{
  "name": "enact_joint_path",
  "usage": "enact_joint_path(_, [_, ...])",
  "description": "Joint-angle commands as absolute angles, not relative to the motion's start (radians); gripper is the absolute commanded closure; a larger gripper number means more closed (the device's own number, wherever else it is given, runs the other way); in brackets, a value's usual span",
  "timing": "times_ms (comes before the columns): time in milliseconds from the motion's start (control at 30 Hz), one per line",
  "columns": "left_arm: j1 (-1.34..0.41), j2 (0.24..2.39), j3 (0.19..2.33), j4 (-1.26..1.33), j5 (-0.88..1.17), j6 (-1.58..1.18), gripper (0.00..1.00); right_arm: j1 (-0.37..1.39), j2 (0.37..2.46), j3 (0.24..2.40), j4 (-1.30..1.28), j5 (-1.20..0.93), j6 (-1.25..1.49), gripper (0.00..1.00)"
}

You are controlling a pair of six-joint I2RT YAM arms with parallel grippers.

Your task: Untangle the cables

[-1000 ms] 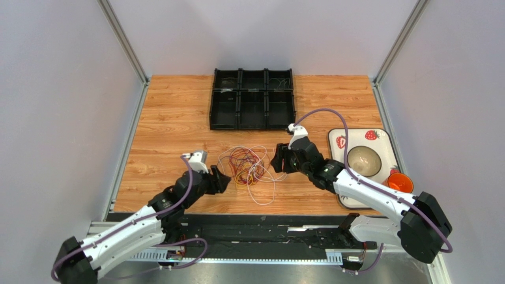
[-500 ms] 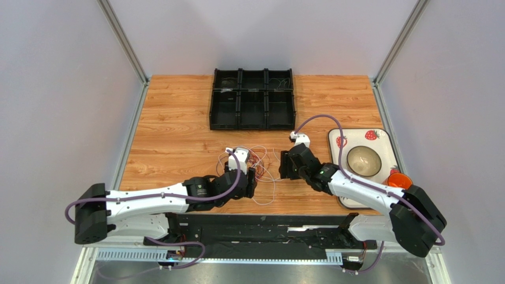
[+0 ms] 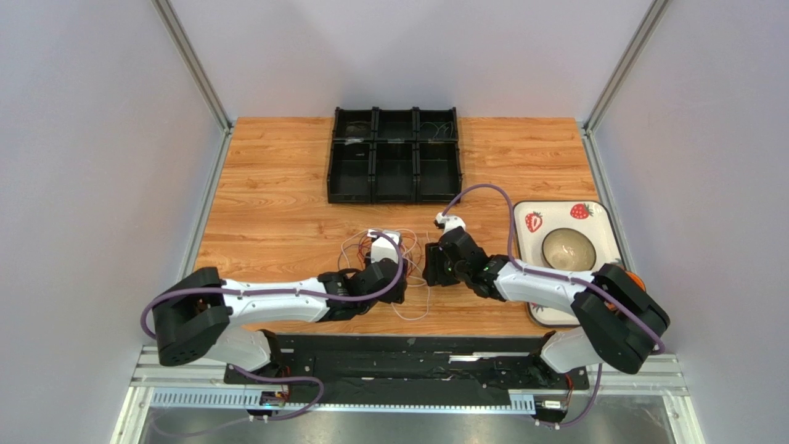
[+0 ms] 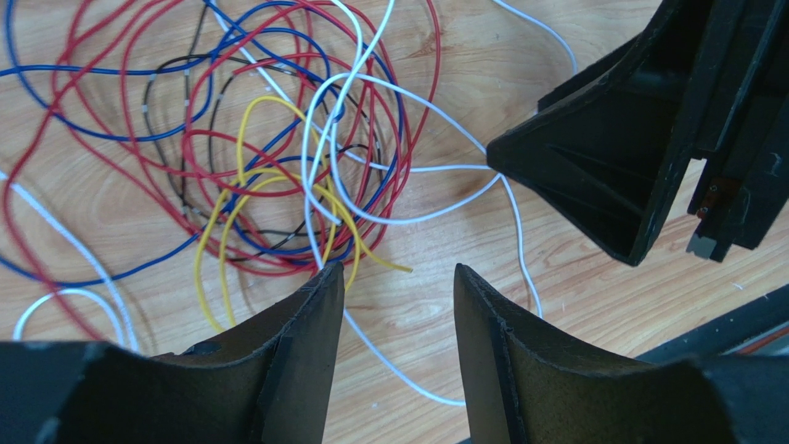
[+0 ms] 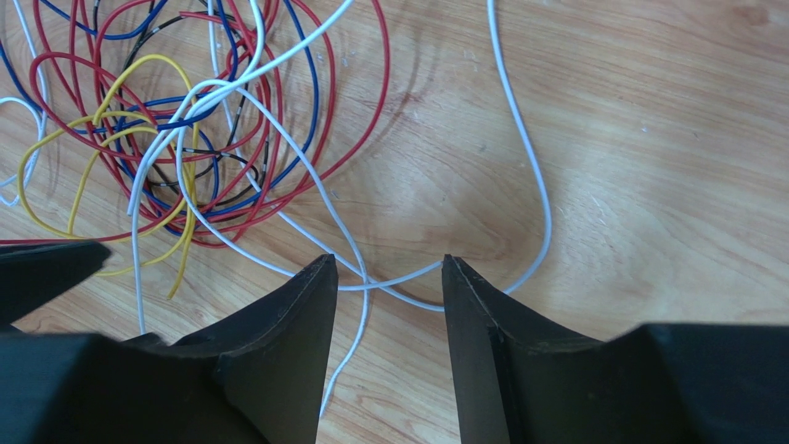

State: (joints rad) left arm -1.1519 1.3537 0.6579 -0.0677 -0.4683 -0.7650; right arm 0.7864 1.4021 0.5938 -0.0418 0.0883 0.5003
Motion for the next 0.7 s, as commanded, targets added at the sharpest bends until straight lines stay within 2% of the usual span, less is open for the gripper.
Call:
enact_joint_path(0, [-1.138,1.440,0.620,0.107,-0.442,-0.772,0.45,0.799,1.437,0.643,0.044,0.054,0.465,0.51])
enact_joint_path(567, [-1.137,1.512,0.624,0.152,-0.466,-0.811,0.47,0.833,1.563,0.741,0.022,0.087,0.433,0.53])
enact_joint_path(667, [-1.138,1.513,0.624,0.150,-0.466,-0.813,0.47,0.836,1.583,0.761,0.005,0.098,0.434,0.58])
